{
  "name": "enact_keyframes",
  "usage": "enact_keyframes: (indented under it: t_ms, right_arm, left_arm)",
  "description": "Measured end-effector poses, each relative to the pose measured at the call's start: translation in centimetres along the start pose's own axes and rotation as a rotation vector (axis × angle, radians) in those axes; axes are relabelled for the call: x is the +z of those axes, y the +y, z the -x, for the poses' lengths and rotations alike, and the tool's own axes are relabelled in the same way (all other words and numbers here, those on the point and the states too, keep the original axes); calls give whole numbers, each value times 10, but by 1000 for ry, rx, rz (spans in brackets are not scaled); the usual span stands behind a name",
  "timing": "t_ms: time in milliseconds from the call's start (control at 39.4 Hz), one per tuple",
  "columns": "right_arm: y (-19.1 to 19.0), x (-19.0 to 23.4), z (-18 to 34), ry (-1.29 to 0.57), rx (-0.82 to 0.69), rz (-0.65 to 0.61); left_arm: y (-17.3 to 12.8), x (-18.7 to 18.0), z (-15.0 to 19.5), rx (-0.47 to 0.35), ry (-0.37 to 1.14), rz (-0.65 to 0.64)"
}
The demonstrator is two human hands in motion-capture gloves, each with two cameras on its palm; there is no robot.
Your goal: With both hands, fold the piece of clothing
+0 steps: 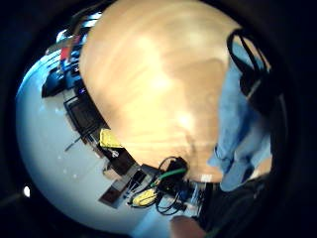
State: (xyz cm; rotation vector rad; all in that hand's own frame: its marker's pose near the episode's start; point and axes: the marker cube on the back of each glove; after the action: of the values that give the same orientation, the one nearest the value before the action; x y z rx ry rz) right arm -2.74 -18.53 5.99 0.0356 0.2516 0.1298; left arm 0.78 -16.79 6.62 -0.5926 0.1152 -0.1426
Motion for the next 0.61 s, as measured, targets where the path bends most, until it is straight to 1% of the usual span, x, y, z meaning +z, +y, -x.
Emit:
enact_keyframes:
  t_ms: [51,102,178,228,330,355,406,457,508,533,558,609]
  right_arm:
    - [-4,11,-23,109,57,-83]
    - [-4,14,-37,198,105,-149]
    - [3,9,-46,279,138,-193]
    - [13,7,-50,268,128,-157]
    - [32,11,-48,115,57,-18]
    - [35,13,-46,78,37,17]
    - [42,17,-43,39,13,84]
    - [46,22,-42,52,12,139]
    - [49,28,-43,100,23,181]
    - [50,30,-43,133,35,194]
    - [49,32,-45,171,51,201]
    - [47,35,-47,241,80,203]
  left_arm:
    - [-9,-7,-8,-27,-8,-45]
    - [-12,-14,-12,-29,-22,-124]
    - [-7,-22,-15,-10,-41,-268]
    - [3,-23,-20,32,-48,-314]
    - [28,-13,-32,115,-50,-260]
    - [30,-11,-34,130,-57,-282]
    - [29,-11,-38,155,-75,-368]
    - [30,-5,-43,193,-79,-403]
    - [38,4,-51,243,-69,-369]
    - [41,9,-53,256,-69,-343]
    - [44,15,-55,252,-75,-313]
    - [48,26,-54,203,-103,-227]
